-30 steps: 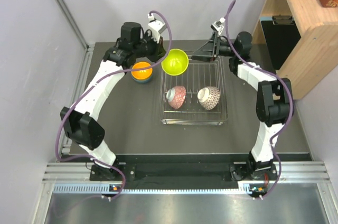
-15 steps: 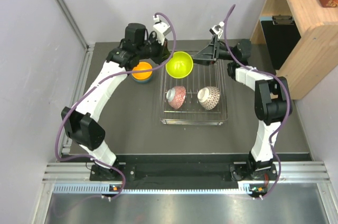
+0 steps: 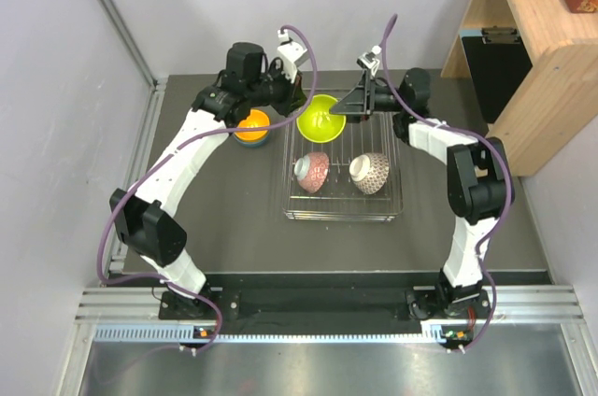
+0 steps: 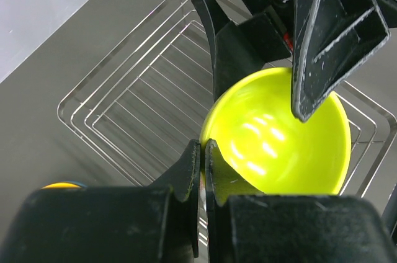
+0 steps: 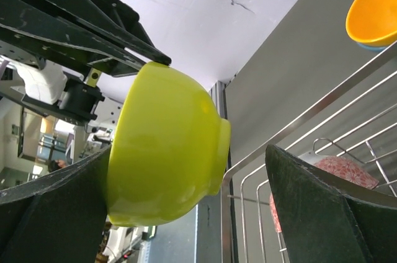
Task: Load the bowls into the dish rack
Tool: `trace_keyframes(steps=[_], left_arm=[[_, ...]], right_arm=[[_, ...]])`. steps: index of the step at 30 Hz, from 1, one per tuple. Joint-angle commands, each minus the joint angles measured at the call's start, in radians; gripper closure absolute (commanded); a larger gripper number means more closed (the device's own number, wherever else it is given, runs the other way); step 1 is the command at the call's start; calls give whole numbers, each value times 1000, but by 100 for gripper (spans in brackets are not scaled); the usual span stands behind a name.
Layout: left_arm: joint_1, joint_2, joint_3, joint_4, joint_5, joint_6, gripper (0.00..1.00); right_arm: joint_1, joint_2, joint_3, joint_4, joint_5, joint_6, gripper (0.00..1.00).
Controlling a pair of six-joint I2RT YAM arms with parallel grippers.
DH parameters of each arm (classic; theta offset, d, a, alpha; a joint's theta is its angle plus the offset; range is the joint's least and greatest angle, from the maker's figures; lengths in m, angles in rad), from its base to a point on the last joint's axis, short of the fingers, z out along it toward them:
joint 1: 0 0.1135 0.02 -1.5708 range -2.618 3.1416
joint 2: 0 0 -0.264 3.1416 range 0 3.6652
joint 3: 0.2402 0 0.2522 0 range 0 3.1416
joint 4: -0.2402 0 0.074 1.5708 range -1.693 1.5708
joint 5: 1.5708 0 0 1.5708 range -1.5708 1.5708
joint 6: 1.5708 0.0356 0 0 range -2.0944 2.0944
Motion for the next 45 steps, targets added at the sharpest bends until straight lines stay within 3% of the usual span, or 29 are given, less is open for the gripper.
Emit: trace_keyframes(steps=[1,7,19,26,28,31,35,38,43,45], left_arm=[[-10,-28,26,46,3,9,100],[-11,-32,17,50,-6,21,100],[-14,-34,-6,58,-14,26,100],[-14,-32,-8,64,-21,34,100],[-16,-32,-6,64,-23,34,100],[-19,-31,-5,63,-25,35,100],[-20,-32,-6,63,-23,37,100],[-22,-31,-5,64,-24,35,100],[-28,-29,-3,64,-21,35,100],[-29,-29,-3,64,-24,40,100]], right_arm=[[16,-64,-6,-98,-7,-118,1],[16,-106,-5,-212,-5,-196,2],[16,-123,-8,-173,-31,-148,18],[17,-129,-18,-178,-39,-139,40],[17,-127,-25,-180,-40,-139,41],[23,-126,-23,-184,-46,-139,41],[34,-123,-17,-189,-53,-144,22],[40,-119,-14,-198,-51,-151,13],[45,-115,-9,-212,-54,-159,18],[45,-113,-8,-212,-57,-156,29]])
